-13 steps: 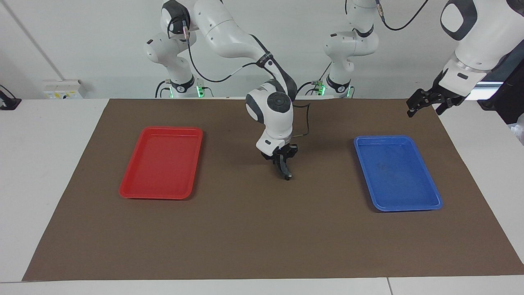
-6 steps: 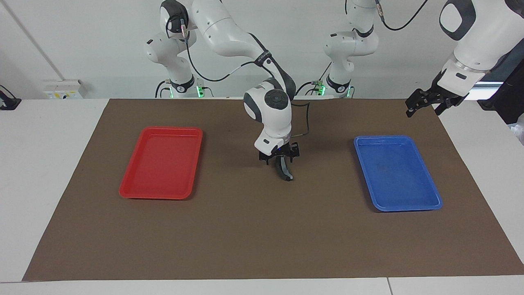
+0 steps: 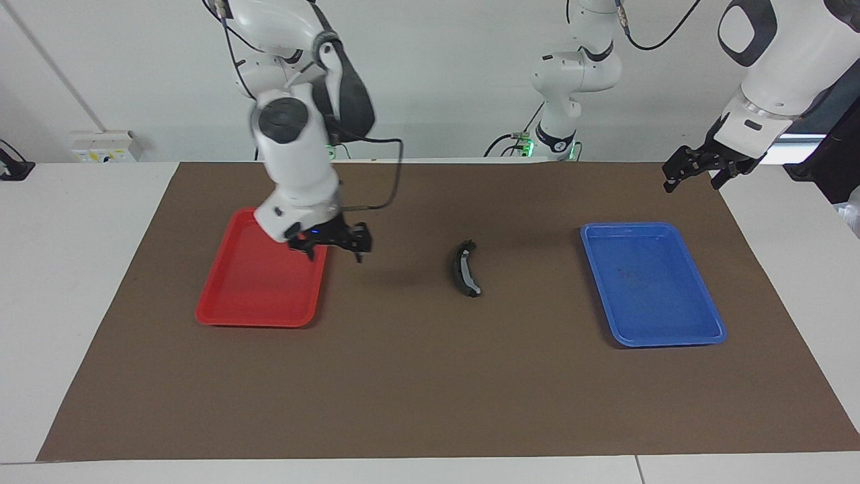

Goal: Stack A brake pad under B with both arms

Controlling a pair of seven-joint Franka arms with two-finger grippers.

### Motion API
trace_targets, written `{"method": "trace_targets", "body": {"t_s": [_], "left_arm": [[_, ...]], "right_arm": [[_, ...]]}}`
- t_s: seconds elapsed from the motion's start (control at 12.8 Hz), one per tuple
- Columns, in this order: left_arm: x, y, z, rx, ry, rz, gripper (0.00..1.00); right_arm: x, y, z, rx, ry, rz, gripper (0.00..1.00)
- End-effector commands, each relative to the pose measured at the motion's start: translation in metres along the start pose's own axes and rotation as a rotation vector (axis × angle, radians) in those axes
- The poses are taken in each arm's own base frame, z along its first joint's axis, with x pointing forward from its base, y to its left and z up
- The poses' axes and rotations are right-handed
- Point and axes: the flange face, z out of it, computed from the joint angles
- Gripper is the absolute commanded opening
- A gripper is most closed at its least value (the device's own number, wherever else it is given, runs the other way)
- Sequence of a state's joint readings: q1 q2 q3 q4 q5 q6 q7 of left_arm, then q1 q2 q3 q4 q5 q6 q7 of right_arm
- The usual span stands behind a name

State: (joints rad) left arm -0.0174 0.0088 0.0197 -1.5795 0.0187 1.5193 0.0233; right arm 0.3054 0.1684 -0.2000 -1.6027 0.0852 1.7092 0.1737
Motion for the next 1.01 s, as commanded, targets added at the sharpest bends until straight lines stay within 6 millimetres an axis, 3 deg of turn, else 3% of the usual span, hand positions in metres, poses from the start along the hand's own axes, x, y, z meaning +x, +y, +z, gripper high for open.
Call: {"method": "trace_targets", "body": {"t_s": [0.0,0.16,0.39,0.94], "left_arm": [[-0.005,-0.004,0.000,-0.009,-0.006,-0.022,1.00],[-0.006,-0.010,0.000,-0.010,-0.006,-0.031,1.00],[-0.006,-0.010,0.000,-0.010,-0.006,-0.030,1.00],[-0.006,-0.010,0.000,-0.010,-0.006,-0.030,1.00]], "right_arm": [[-0.030,0.069,-0.037,-0.019,-0.036,0.023,1.00],[-0.061,0.100,-0.069,-0.009,-0.071,0.018,1.00],[-0.070,0.129,-0.077,-0.029,-0.081,0.018,1.00],[-0.065,0.132,-0.087,-0.033,0.002,0.009,1.00]]}}
